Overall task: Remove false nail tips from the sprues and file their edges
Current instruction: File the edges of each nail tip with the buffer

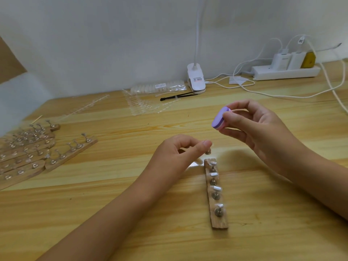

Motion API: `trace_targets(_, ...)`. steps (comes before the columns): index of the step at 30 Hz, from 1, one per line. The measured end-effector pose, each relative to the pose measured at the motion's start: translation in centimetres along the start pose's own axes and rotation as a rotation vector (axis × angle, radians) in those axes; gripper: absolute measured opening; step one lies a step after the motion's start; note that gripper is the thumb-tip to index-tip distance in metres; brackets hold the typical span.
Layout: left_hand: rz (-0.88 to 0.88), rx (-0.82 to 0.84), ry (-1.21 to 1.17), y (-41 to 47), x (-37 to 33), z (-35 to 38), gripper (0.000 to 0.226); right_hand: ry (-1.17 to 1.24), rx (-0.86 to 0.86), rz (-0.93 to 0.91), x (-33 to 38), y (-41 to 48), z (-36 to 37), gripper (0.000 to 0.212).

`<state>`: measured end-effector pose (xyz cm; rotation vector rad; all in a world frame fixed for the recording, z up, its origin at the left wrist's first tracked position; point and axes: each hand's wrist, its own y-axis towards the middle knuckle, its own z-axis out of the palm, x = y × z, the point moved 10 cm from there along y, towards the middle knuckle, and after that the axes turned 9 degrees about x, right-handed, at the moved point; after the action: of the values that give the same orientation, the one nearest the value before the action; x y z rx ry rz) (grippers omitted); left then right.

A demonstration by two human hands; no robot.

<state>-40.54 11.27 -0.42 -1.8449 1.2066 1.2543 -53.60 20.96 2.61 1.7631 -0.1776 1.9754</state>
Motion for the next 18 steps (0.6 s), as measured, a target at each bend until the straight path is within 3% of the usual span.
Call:
trace_targets(5,-0.019,0.028,0.088,0.3,0.0,0.5,0.044,-0.021,0.024,0.023,-0.3,0.1,0.2,0.031)
trace_targets(10,-0.014,0.059,0.147,0.4,-0.2,0.8,0.019,-0.029,0.032,0.024,-0.5,0.1,0.1,0.031)
trace_targets(18,0.013,0.01,0.159,-0.4,-0.5,-1.2,0.014,-0.016,0.01,0.008,-0.2,0.2,-0.5,0.032)
